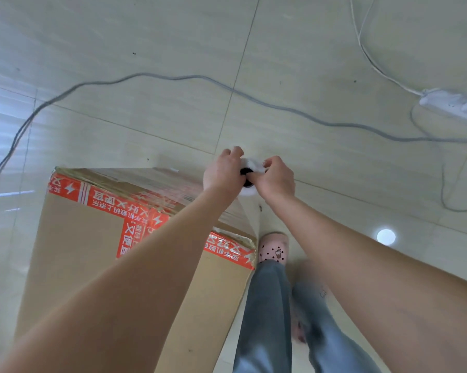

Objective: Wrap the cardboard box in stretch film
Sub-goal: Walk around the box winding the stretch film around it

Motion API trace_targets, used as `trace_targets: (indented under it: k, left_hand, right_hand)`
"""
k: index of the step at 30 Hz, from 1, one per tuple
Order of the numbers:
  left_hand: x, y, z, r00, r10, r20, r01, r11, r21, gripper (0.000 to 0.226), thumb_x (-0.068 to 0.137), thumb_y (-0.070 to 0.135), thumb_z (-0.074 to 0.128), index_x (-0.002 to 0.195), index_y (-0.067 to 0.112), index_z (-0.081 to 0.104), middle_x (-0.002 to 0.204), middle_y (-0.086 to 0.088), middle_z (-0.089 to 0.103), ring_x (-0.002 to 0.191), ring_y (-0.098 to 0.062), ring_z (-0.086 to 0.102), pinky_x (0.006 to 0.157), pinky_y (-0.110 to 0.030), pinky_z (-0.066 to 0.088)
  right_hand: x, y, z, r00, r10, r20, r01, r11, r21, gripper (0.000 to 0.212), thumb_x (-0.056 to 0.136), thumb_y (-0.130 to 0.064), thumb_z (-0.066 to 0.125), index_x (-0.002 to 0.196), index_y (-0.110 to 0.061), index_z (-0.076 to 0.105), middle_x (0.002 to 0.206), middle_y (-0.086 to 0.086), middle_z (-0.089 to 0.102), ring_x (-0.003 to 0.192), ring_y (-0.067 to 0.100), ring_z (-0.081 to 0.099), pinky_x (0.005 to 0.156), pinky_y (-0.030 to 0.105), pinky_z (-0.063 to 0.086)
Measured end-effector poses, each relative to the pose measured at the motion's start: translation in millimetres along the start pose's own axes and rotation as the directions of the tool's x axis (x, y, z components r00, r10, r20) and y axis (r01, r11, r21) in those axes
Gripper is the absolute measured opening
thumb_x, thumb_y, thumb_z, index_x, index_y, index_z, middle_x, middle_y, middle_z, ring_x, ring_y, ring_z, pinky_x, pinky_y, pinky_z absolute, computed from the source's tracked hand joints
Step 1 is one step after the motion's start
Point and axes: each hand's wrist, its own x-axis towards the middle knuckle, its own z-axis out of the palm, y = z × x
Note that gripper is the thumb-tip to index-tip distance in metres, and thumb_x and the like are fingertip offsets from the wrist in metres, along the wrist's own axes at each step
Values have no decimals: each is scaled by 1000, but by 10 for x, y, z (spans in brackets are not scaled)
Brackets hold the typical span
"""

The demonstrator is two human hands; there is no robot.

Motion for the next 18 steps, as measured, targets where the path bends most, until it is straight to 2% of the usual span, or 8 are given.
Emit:
trace_targets:
  k: [4, 11, 14, 18]
  left_hand:
    - [26, 21, -10, 998, 58, 10, -58, 996, 70, 33, 89, 11, 53, 122, 15, 51, 113, -7, 55, 96, -31, 60, 63, -34, 39]
    - [104, 15, -52, 994, -92, 66, 95, 995, -36, 32, 88, 11, 51, 119, 16, 58, 108, -9, 63, 95, -29, 61, 65, -33, 46]
    - [114, 25, -38, 988, -113, 105, 116, 993, -22, 28, 87, 10, 51, 112, 15, 63, 106, -9, 64, 94, -28, 61, 65, -31, 43]
    - [133, 39, -58, 984, -140, 107, 143, 990, -18, 21, 85, 10, 51, 102, 9, 63, 96, -10, 63, 79, -27, 55, 61, -31, 42]
  right_hand:
    - [16, -1, -17, 1000, -20, 6, 20, 998, -51, 25, 78, -15, 62, 100, -16, 50, 96, 2, 60, 90, 27, 60, 69, 31, 44]
    - [71, -16, -28, 997, -29, 74, 35, 996, -88, 28, 76, -19, 66, 95, -16, 45, 97, 3, 61, 84, 26, 58, 65, 31, 39]
    - [94, -60, -61, 994, -50, 92, 65, 985, -157, 25, 77, -16, 63, 94, -17, 45, 95, 4, 59, 82, 27, 55, 64, 30, 37]
    - [118, -93, -78, 988, -109, 107, 129, 969, -209, 20, 76, -12, 59, 88, -18, 44, 94, 7, 60, 78, 28, 52, 55, 29, 31]
